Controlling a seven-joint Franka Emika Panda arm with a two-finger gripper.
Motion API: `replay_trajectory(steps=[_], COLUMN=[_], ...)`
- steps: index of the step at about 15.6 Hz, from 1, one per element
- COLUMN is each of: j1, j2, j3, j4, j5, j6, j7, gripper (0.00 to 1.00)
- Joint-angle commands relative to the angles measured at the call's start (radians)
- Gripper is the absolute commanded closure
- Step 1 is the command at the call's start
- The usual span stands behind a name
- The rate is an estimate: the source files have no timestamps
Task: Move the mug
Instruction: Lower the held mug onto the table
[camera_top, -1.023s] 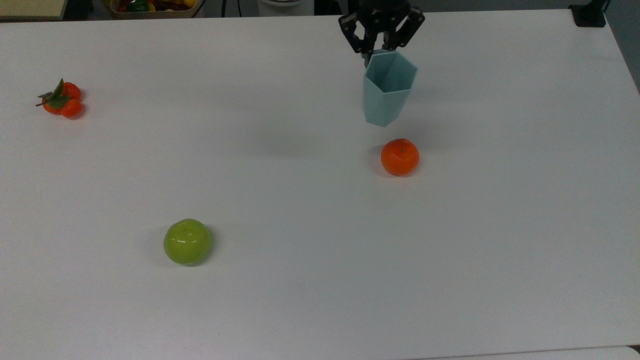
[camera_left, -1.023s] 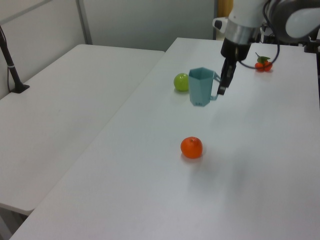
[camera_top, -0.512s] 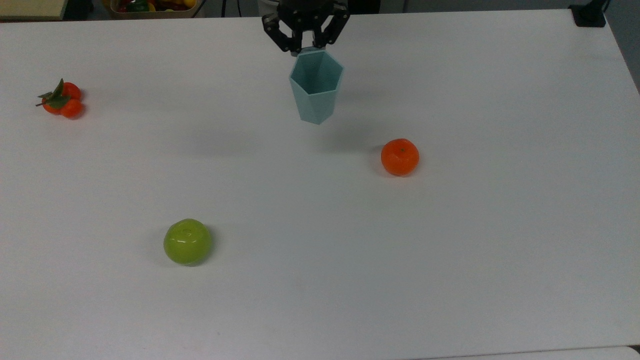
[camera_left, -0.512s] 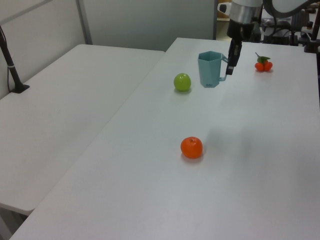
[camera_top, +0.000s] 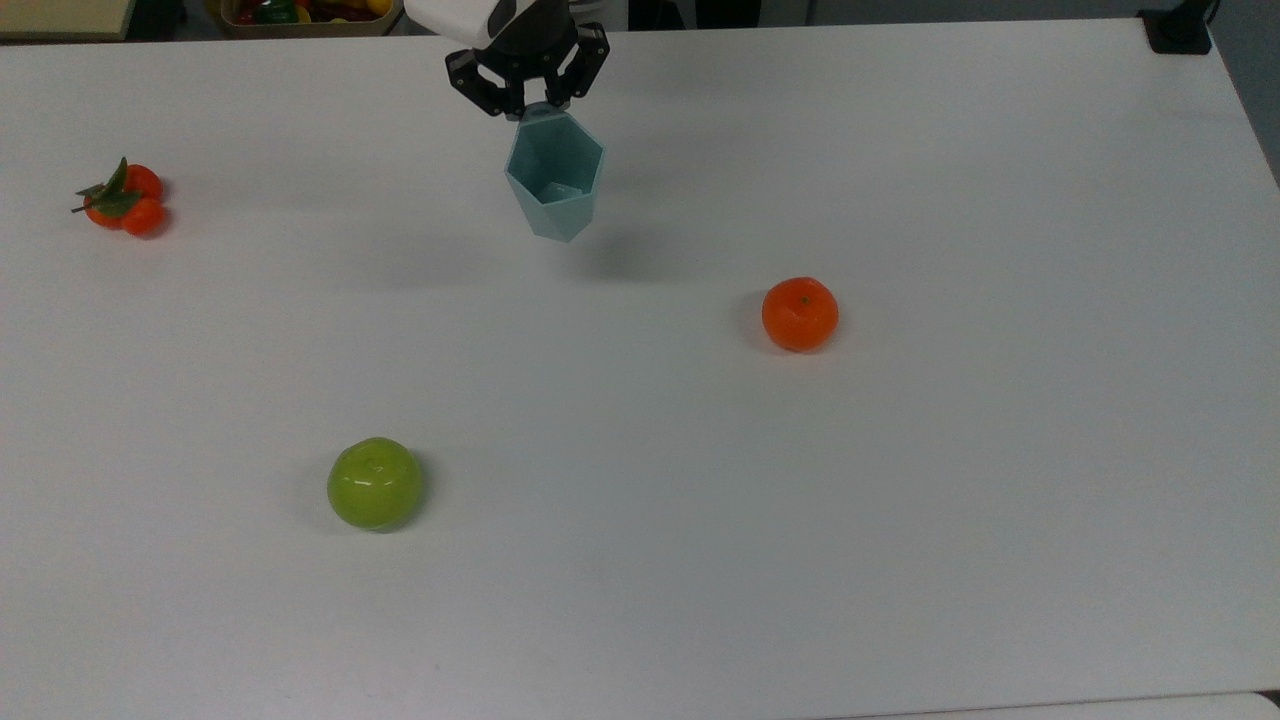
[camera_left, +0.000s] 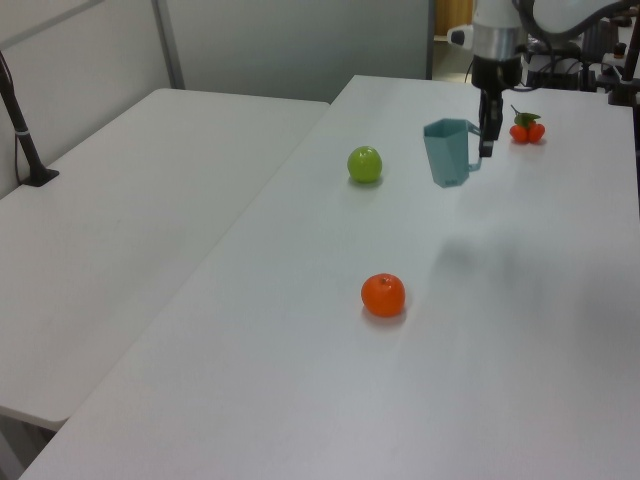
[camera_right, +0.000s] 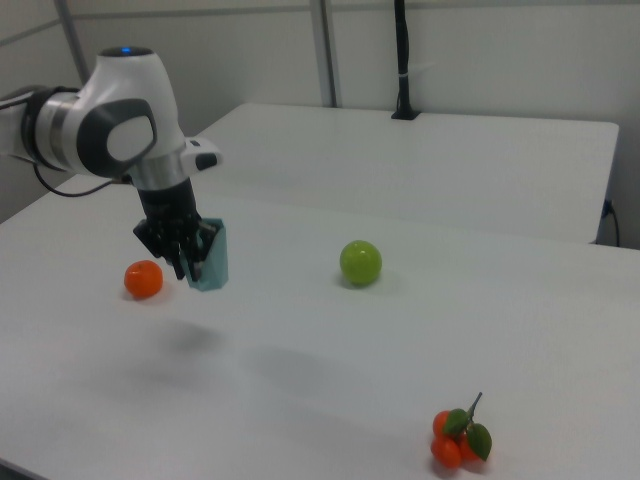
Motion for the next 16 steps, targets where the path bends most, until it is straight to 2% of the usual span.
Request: replay_trajectory(steps=[1,5,8,16], j1=[-0.007,-0.024,-0.027,-0.031], j2=[-0.005,0.012,0.04,0.072], j3=[-0.015,-0.023,-0.056,-0.064], j4=[-0.063,-0.159,-0.189,-0.246], j5=[0.007,0.001,0.002,0.002], j6=[0.017,0.159,0.24,0.349], j7=[-0.041,-0.041,-0.039,-0.035], gripper=[1.0,1.0,1.0,1.0])
